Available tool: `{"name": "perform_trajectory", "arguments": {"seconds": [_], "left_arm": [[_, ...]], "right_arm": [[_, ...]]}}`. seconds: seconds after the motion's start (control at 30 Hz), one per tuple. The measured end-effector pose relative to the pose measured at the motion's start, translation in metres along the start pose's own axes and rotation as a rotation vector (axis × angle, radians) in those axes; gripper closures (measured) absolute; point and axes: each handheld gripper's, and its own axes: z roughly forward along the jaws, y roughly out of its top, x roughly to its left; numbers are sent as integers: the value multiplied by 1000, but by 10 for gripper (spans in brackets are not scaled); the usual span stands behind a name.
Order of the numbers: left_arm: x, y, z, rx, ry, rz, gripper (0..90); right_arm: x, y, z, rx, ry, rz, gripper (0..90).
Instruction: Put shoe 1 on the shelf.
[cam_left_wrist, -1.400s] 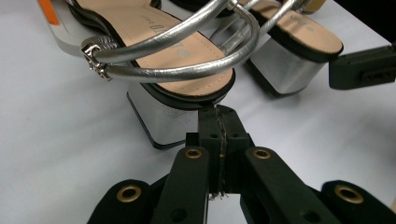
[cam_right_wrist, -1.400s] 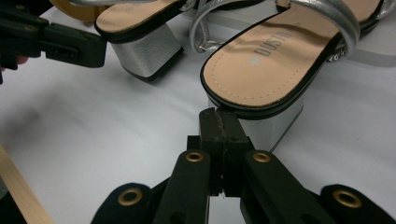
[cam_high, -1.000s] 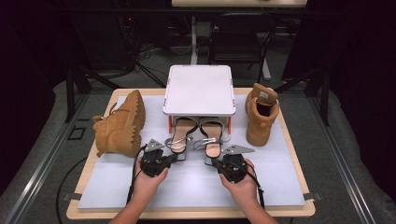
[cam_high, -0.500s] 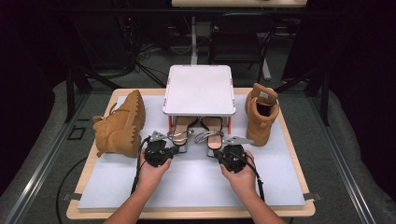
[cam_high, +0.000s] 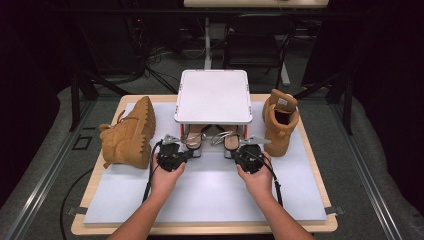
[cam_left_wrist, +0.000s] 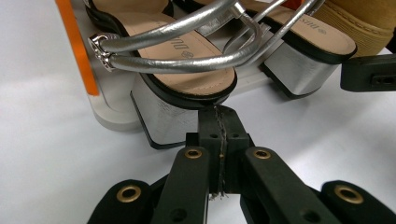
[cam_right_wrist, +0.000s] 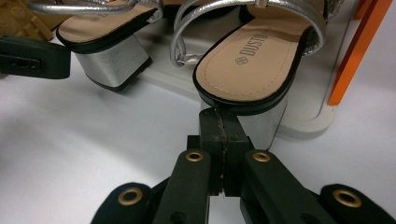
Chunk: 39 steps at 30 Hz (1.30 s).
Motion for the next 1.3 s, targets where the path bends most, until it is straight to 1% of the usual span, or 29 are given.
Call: {"name": "perform_trajectory", "arguments": {"seconds": [0.1,0.13,0.23,0.33,0.47,0.5,0.63,0.73,0.87,0.9,1.13,1.3], "left_arm": [[1,4,2,-12,12,8,900],[1,5,2,-9,20,14,900],[3,7,6,-4,25,10,900],[5,8,10,-13,20,4,900],[7,8,14,-16,19,-8,900],[7,8,15,-16,14,-11,900],[6,11,18,-17,8,-6,900],[5,13,21,-13,16,8,900],[5,16,26,-4,18,7,900],[5,16,26,-5,21,8,900],[5,18,31,-14,11,-1,900],[6,19,32,-11,11,-6,900]], "right_arm": [[0,4,2,-8,2,1,900],[0,5,3,-9,-2,-1,900],[0,8,6,-11,-4,5,900],[0,11,10,-18,1,13,900],[-1,12,15,-12,3,12,900],[-1,13,16,-8,-3,13,900],[-2,14,18,-16,-1,18,900],[-2,14,21,-17,-2,23,900],[-3,15,24,-19,-3,33,900],[-4,15,25,-20,-9,33,900],[-7,17,29,-28,-7,57,900],[-6,20,32,-20,-10,51,900]]}}
